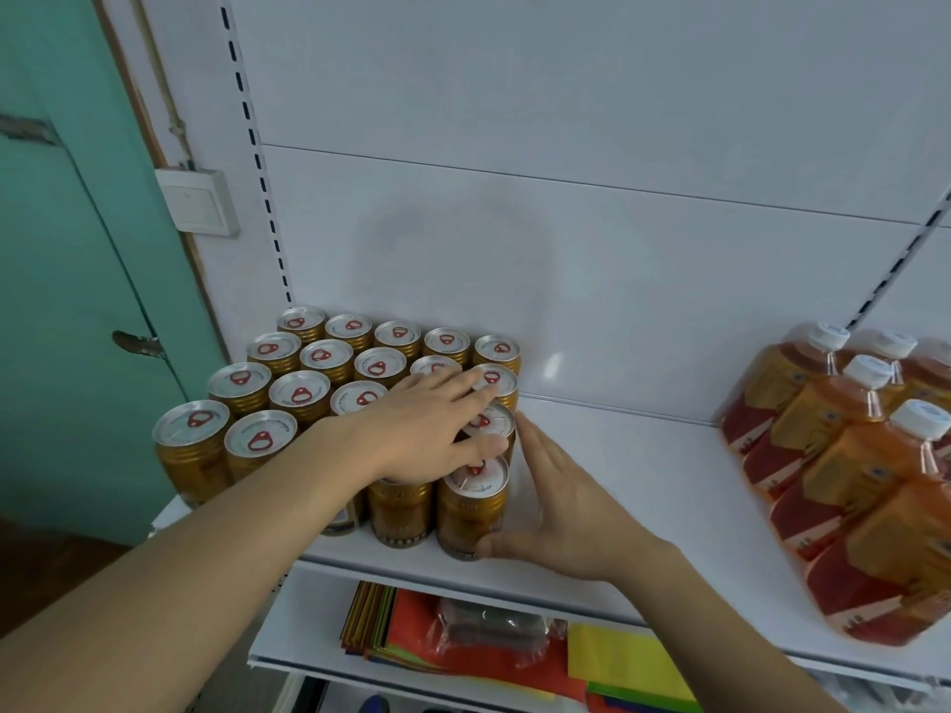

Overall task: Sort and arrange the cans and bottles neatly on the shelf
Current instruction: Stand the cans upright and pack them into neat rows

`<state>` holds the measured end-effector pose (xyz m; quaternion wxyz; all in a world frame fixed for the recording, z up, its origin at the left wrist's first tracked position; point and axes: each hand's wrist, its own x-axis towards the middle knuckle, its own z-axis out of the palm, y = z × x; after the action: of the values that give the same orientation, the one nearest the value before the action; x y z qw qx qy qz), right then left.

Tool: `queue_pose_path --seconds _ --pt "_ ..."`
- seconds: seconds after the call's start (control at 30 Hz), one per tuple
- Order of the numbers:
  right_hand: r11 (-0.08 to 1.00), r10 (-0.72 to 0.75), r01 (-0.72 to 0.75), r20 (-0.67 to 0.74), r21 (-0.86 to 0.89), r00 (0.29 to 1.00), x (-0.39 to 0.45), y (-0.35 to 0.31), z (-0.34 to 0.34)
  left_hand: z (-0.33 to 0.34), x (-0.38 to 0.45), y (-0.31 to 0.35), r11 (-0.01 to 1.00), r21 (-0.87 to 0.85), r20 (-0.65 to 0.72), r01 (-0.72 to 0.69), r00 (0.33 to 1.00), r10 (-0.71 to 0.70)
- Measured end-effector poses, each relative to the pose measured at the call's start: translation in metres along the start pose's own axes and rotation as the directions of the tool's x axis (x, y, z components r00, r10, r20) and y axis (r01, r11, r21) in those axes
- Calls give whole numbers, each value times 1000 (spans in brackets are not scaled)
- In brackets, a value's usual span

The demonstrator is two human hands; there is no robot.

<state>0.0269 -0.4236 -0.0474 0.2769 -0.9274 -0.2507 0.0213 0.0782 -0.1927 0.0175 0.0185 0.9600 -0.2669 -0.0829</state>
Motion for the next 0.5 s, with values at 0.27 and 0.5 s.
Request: queue_pose_path --seconds 0.27,0.5 --pt "875 -89 56 -46 -480 995 15 -61 3 -3 -68 -54 996 89 18 22 1000 -23" --pt "803 28 -2 35 -597 999 40 -77 10 12 -61 -67 990 134 26 -36 999 33"
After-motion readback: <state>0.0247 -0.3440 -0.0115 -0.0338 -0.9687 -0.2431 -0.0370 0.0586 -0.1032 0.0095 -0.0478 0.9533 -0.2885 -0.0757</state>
